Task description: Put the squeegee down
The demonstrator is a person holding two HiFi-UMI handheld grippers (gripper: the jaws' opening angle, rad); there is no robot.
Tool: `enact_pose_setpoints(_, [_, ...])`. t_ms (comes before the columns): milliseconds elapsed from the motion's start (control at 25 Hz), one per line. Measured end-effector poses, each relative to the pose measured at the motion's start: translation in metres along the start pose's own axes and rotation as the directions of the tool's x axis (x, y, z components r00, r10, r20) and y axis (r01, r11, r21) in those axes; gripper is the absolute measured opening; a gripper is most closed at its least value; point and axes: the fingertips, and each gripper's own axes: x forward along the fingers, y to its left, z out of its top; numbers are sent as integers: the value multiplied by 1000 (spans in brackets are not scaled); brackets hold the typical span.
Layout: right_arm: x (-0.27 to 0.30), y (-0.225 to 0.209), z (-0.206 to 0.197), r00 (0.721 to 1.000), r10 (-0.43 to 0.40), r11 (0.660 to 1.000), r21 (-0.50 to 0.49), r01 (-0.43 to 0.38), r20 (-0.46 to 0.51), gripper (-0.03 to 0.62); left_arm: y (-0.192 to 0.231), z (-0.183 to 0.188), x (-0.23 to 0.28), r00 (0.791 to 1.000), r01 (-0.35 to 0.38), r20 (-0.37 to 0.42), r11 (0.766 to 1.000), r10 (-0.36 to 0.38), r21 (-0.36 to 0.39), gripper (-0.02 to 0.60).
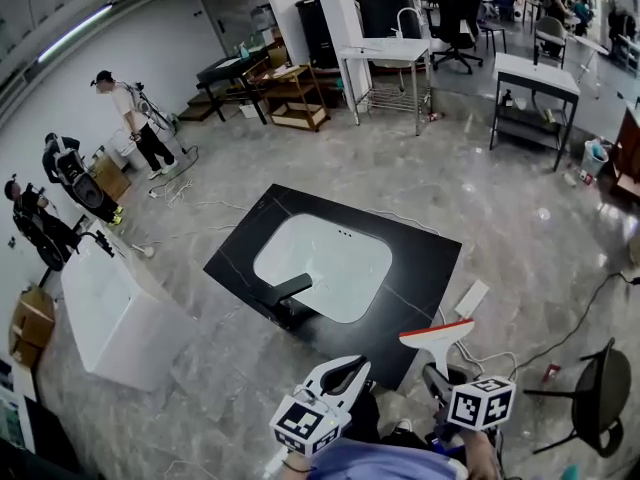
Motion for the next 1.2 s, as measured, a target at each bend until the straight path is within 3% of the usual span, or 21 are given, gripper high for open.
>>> enact_pose_setpoints(640, [99, -38, 64, 993, -117, 991, 67, 117, -14, 39, 91, 22, 88, 984, 178, -23, 983, -177, 43, 14])
enact_pose_setpoints(1200, [185, -81, 99, 978, -191, 973, 117, 200, -84, 38, 129, 23, 147, 949, 314, -49, 949, -312, 31, 14])
